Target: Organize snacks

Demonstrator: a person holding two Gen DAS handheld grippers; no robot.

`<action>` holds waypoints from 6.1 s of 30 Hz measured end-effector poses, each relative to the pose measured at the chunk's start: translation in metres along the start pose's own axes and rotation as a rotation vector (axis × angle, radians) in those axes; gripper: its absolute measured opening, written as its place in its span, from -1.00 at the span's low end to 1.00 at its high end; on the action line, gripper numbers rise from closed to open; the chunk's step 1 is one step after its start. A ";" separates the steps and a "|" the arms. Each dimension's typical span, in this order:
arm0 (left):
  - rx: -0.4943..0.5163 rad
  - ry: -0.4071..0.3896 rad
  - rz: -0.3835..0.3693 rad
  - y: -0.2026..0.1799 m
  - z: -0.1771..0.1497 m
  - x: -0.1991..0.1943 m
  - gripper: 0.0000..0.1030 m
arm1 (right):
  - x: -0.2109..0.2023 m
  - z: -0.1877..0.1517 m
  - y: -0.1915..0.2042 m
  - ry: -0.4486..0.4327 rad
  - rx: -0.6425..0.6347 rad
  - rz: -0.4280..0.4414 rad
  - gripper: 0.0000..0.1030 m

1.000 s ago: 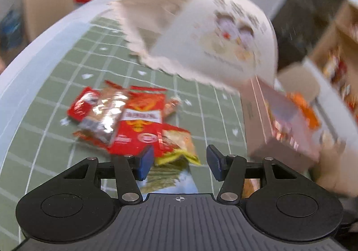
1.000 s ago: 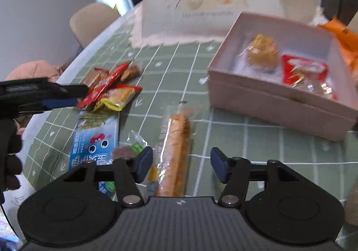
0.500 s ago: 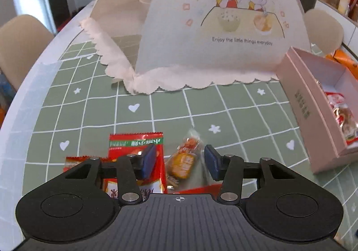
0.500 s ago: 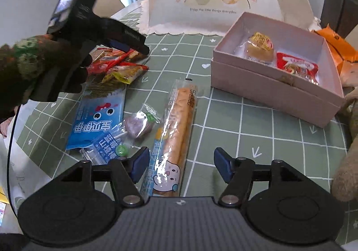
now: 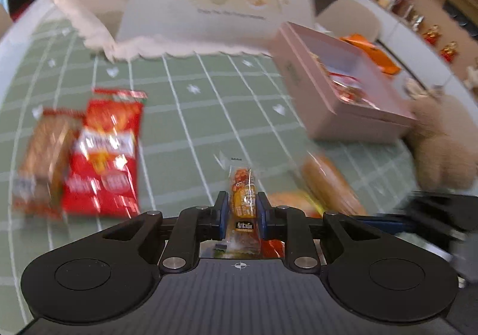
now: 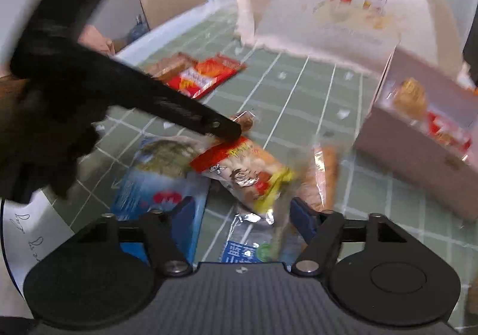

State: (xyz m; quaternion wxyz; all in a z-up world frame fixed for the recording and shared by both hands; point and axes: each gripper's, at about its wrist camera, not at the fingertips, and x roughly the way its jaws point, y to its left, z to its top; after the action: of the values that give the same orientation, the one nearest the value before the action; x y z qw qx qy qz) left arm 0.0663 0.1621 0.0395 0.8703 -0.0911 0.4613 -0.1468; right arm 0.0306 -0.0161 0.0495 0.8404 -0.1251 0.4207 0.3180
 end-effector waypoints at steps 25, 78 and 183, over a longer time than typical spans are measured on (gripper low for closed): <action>0.090 0.167 -0.036 -0.089 -0.075 -0.024 -0.53 | -0.031 -0.031 -0.092 -0.045 0.145 -0.209 0.04; -0.085 0.028 -0.003 -0.041 -0.022 0.004 -0.52 | -0.024 -0.075 -0.073 -0.027 0.136 -0.167 0.63; -0.304 -0.336 0.004 -0.029 0.080 -0.015 0.15 | -0.075 0.069 -0.194 -0.285 0.294 -0.306 0.17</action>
State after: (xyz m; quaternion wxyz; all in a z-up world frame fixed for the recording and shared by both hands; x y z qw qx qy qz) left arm 0.1197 0.1419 0.1048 0.9114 -0.2434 0.3270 -0.0567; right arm 0.1648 -0.1645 0.1393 0.9387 -0.0178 0.3157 0.1369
